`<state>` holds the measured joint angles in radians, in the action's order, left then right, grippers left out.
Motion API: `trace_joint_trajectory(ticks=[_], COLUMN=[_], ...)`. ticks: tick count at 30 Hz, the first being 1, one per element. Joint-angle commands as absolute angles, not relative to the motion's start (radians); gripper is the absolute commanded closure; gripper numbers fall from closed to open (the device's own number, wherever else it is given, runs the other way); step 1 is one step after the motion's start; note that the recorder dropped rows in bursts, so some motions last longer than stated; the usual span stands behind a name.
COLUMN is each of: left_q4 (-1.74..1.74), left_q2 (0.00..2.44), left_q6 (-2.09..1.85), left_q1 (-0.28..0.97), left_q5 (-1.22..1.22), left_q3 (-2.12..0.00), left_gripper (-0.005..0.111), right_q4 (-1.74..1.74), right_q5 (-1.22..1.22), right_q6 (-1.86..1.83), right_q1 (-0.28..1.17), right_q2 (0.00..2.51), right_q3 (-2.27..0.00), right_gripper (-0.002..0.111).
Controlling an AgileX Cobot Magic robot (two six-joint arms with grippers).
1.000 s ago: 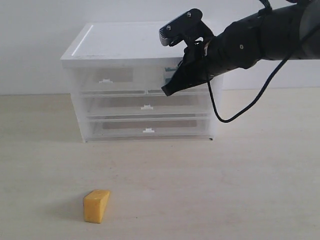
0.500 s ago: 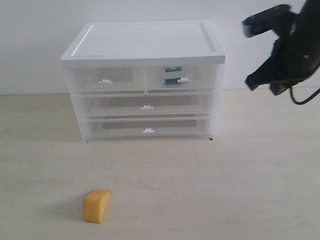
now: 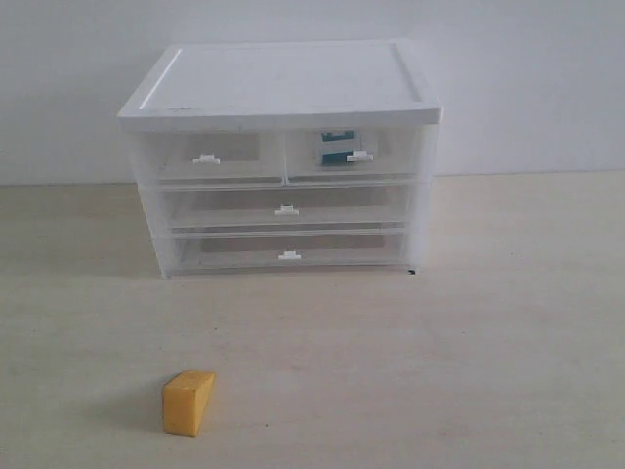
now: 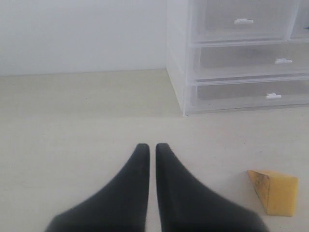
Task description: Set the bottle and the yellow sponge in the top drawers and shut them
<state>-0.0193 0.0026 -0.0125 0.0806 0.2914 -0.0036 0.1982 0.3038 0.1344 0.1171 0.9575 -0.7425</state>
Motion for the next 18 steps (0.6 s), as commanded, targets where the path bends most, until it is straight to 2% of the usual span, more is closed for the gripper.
trace_joint_trajectory(ticks=[1,4,9,18], left_q4=[-0.026,-0.026,-0.026,-0.026], left_q2=[0.000,0.000,0.000,0.000], left_q6=[-0.018,-0.018,-0.018,-0.018], left_q1=[0.079,0.079,0.079,0.079], left_q5=[0.293,0.293,0.293,0.293], left_q3=[0.000,0.000,0.000,0.000], left_gripper=[0.103,0.103,0.103,0.103], right_q4=[0.204,0.193,0.186,0.186], right_q5=[0.135,0.068,0.130,0.139], right_q6=[0.143,0.151,0.203,0.203], right_q1=[0.109,0.109,0.109,0.109], right_q2=[0.822,0.704,0.476,0.298], right_q3=[-0.585,-0.497,-0.429,-0.431], right_gripper=[0.108,0.108,0.108,0.108])
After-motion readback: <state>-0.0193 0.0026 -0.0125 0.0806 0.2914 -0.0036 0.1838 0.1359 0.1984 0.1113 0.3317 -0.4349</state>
